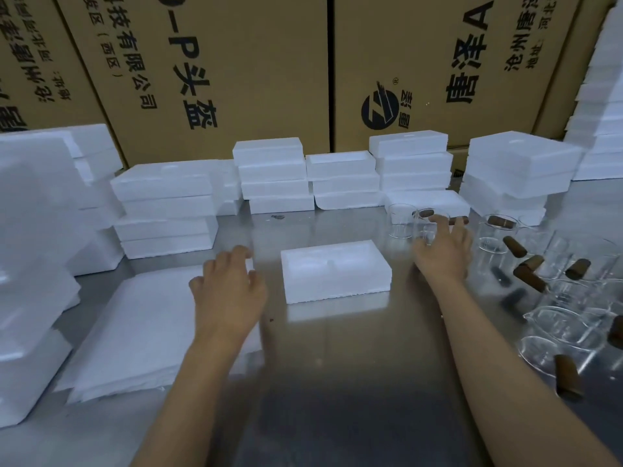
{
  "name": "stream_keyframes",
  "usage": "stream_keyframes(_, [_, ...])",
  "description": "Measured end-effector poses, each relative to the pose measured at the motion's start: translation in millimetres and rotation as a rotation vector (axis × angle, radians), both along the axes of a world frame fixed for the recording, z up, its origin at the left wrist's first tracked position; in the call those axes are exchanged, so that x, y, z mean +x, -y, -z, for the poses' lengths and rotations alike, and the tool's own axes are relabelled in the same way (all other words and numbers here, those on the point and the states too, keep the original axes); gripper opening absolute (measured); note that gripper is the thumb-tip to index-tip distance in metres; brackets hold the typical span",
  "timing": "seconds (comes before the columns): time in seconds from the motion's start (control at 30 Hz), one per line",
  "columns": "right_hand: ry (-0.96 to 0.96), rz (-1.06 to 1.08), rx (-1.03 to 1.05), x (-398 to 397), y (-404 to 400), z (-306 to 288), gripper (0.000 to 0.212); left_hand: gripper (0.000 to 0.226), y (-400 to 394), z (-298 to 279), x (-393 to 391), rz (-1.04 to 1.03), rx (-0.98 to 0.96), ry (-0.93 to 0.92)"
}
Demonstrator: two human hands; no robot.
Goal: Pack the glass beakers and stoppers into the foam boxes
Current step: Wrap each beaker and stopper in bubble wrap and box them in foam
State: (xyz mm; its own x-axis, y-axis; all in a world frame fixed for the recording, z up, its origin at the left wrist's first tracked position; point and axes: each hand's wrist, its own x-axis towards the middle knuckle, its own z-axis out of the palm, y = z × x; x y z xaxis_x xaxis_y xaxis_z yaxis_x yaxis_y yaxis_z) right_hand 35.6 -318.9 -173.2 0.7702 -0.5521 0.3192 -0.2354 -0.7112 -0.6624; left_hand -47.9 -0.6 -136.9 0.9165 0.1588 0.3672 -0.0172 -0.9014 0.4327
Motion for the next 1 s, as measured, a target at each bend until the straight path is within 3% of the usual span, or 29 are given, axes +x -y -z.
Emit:
stream_keyframes(0.17, [0.055,0.006,-0.099,3.3,-1.4,-5.7,0.017,0.03,-24.1,1.2,3.0,-0.043,-0.043,-0.149])
stream_keyframes(0.23, [0.088,-0.024,-0.054,2.1,-2.5,-9.6,0.026,0.028,-29.0,1.9,3.6,-0.046,-0.031,-0.21])
stream_keyframes(0.33, [0.086,-0.021,0.052,-3.0,-4.3,-10.5,0.065,0.029,-33.6,3.6,3.4,-0.031,-0.039,-0.255])
stream_keyframes(0.4, [0.008,0.043,-0.01,-6.5,-2.5,-5.0,0.075,0.028,-35.7,3.6,2.7,-0.021,-0.118,-0.25])
stream_keyframes(0.63, [-0.038,0.126,-0.112,-20.2,-7.1,-2.1,0.032,0.012,-41.5,-4.8,1.3,-0.06,-0.256,-0.17])
stream_keyframes(0.77, [-0.121,0.066,-0.165,-27.3,-12.3,-3.9,0.036,0.019,-37.8,-12.0,-1.9,-0.086,-0.291,-0.079])
stream_keyframes(1.0, [-0.134,-0.217,0.109,-61.6,-18.5,-0.3,0.038,0.02,-26.0,-19.0,-3.1,0.066,-0.606,0.021])
